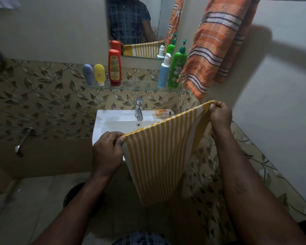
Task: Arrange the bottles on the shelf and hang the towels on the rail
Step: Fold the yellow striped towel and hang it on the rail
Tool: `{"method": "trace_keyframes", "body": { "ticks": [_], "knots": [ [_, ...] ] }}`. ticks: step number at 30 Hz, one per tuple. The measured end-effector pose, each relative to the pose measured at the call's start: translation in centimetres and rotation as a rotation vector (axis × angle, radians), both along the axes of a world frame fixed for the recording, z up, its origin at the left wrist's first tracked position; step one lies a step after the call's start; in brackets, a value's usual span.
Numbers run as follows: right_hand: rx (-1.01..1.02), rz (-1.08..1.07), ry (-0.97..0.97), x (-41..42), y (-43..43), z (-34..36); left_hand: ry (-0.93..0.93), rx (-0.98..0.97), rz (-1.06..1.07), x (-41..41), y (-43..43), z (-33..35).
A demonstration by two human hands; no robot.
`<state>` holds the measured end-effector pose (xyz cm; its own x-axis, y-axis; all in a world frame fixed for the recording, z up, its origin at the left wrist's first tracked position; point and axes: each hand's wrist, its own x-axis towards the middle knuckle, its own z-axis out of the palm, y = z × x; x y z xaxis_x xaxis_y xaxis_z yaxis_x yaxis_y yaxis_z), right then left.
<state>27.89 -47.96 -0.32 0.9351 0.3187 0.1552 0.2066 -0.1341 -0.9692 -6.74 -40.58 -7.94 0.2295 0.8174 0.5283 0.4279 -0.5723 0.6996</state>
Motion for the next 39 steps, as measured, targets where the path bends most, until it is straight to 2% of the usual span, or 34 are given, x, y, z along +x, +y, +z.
{"method": "trace_keyframes", "body": {
  "ticks": [8, 13, 19, 21, 24, 26, 28, 30, 31, 36, 39],
  "knots": [
    [0.019, 0.186, -0.037, 0.2, -0.8, -0.2, -0.039, -0.011, 0.089, -1.1, 1.5, 0.4],
    [0.003, 0.072, 0.024, 0.2, -1.0, -2.2, -0.111, -0.082, 0.13, 0.6, 2.3, 2.0],
    [0.014, 0.087, 0.058, 0.3, -1.7, -2.4, -0.19, -0.23, 0.093, 1.1, 1.8, 3.2],
    [0.036, 0.235, 0.06, -0.3, -3.1, -1.1, -0.269, -0.265, -0.088, 0.0, 1.7, 3.8],
    [0.078, 0.69, 0.154, -0.3, -6.9, 1.7, -0.38, -0.42, -0.547, -2.9, 2.8, 6.1],
    [0.177, 0.812, 0.263, -0.2, -7.9, 2.6, -0.483, -0.591, -0.593, -3.7, 4.2, 7.0],
    [0.158, 0.603, 0.259, -0.3, -6.1, 1.3, -0.485, -0.625, -0.374, -2.7, 5.3, 6.8],
    [0.013, 0.318, 0.163, -1.1, -3.7, -0.7, -0.357, -0.563, -0.167, -0.3, 5.3, 6.2],
    [-0.028, 0.242, 0.145, -1.7, -2.8, -1.6, -0.329, -0.546, -0.115, 0.8, 5.0, 5.9],
    [-0.048, -0.04, 0.049, -5.5, -2.7, -3.2, -0.345, -0.577, -0.084, 2.7, 3.2, 4.5],
    [-0.001, -0.036, 0.02, -8.6, -3.4, -3.1, -0.301, -0.533, -0.141, 3.8, 1.3, 4.8]
  ]
}}
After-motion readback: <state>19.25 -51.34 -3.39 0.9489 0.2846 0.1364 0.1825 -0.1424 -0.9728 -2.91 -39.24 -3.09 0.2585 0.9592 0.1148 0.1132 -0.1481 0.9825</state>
